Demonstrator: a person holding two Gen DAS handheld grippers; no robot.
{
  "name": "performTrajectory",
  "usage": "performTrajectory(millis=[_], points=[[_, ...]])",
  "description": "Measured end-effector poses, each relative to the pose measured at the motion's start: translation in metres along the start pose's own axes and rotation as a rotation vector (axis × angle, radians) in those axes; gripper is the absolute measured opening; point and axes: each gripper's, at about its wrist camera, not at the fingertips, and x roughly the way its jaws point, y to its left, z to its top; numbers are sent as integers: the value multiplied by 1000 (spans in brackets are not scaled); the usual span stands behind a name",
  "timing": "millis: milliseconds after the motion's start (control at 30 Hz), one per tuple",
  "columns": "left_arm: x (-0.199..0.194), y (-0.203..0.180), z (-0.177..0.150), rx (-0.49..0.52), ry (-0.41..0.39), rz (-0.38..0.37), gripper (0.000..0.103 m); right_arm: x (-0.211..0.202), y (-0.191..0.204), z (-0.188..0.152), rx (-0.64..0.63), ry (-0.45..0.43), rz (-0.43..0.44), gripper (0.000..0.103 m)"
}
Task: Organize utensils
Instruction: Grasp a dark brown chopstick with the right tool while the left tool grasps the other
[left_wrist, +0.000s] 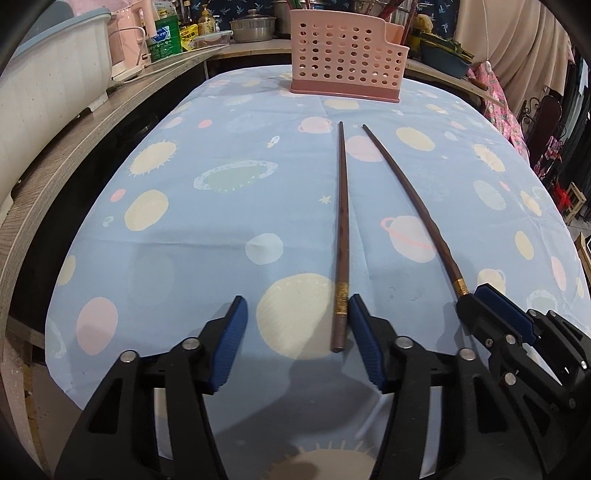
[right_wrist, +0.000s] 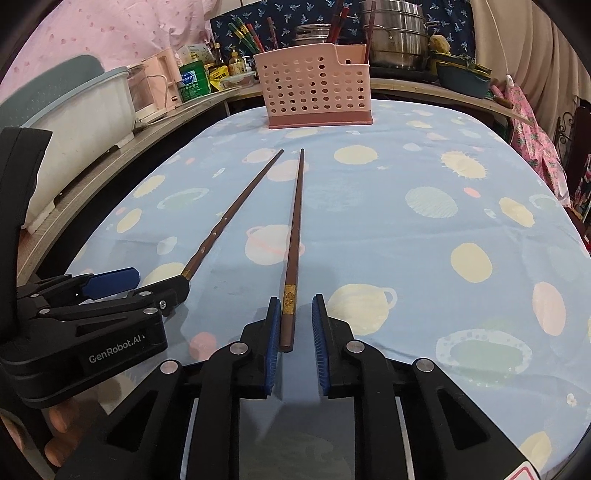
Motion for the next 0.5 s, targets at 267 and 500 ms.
performTrajectory(millis=[267, 500], points=[[0, -1, 3, 15, 10, -9, 12, -1, -6, 0, 11, 4, 4, 8], [0, 2, 5, -13, 41, -22, 9, -5, -14, 2, 35, -3, 7, 7]])
